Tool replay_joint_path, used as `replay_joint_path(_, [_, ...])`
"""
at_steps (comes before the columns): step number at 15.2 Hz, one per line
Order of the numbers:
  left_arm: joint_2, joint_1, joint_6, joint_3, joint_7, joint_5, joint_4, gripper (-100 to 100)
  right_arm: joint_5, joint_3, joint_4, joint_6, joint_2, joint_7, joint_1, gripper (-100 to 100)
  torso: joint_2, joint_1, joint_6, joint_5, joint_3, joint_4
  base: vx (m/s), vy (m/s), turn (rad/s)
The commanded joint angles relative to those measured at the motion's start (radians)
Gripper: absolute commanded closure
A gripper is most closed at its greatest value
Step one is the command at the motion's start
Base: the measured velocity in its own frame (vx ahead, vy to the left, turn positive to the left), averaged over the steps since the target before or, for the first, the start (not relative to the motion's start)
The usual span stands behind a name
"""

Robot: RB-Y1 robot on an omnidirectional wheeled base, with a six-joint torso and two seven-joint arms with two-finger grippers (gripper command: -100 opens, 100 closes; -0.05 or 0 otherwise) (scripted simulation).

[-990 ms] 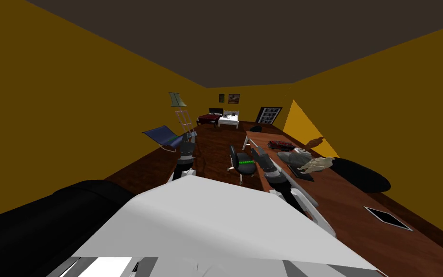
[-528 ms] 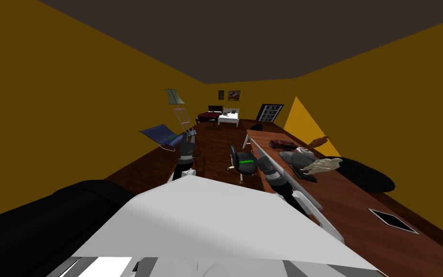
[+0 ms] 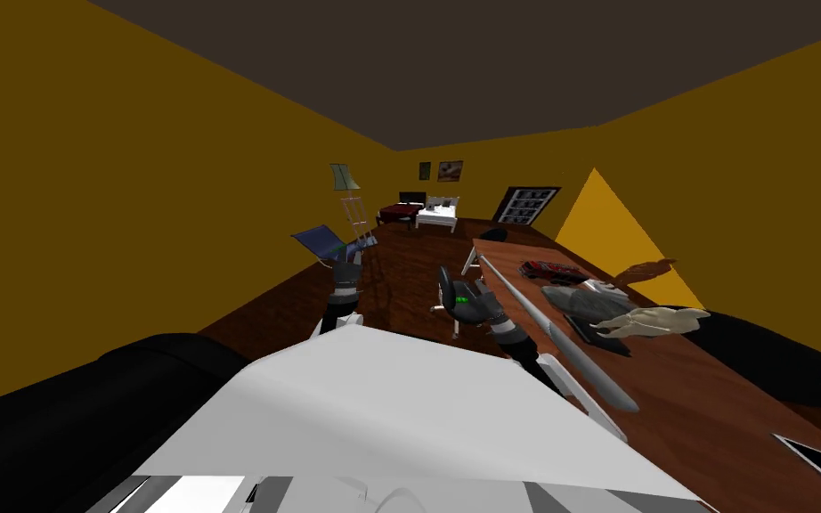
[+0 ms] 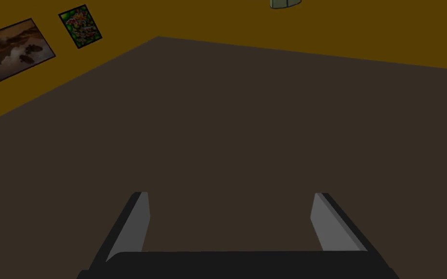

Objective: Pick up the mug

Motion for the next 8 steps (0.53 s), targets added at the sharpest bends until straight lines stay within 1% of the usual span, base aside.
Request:
replay_joint_path(1, [0.0,0.0,0.0,0.0,0.0,0.0,0.0,0,0.023,0.003,0.043,-0.013,0.004,0.01,-0.004,-100,0.0,0.0,0.0,0.0,0.0,0.0,-0.299,0.184,0.44])
replay_joint_path(3, [0.0,0.0,0.0,0.0,0.0,0.0,0.0,0,0.049,0.009,0.083,-0.025,0.009,0.021,-0.007,-100,0.003,0.002,0.0,0.0,0.002,0.001,-0.268,0.22,0.427])
replay_joint_path(5, [0.0,0.0,0.0,0.0,0.0,0.0,0.0,0,0.078,0.019,0.128,-0.043,0.012,0.034,-0.009,-100,0.004,0.006,-0.001,0.001,0.003,0.001,-0.257,0.279,0.511])
replay_joint_path(6, [0.0,0.0,0.0,0.0,0.0,0.0,0.0,0,0.078,0.019,0.128,-0.043,0.012,0.034,-0.009,-100,0.004,0.007,0.0,0.002,0.003,0.001,-0.199,0.241,0.272])
replay_joint_path(7, [0.0,0.0,0.0,0.0,0.0,0.0,0.0,0,0.093,0.026,0.153,-0.053,0.011,0.042,-0.01,-100,0.003,0.005,0.001,0.001,0.002,0.001,-0.171,0.218,0.224])
replay_joint_path(8, [0.0,0.0,0.0,0.0,0.0,0.0,0.0,0,0.108,0.034,0.181,-0.064,0.009,0.05,-0.009,-100,0.002,0.003,0.001,0.001,0.001,0.001,-0.235,0.23,0.351])
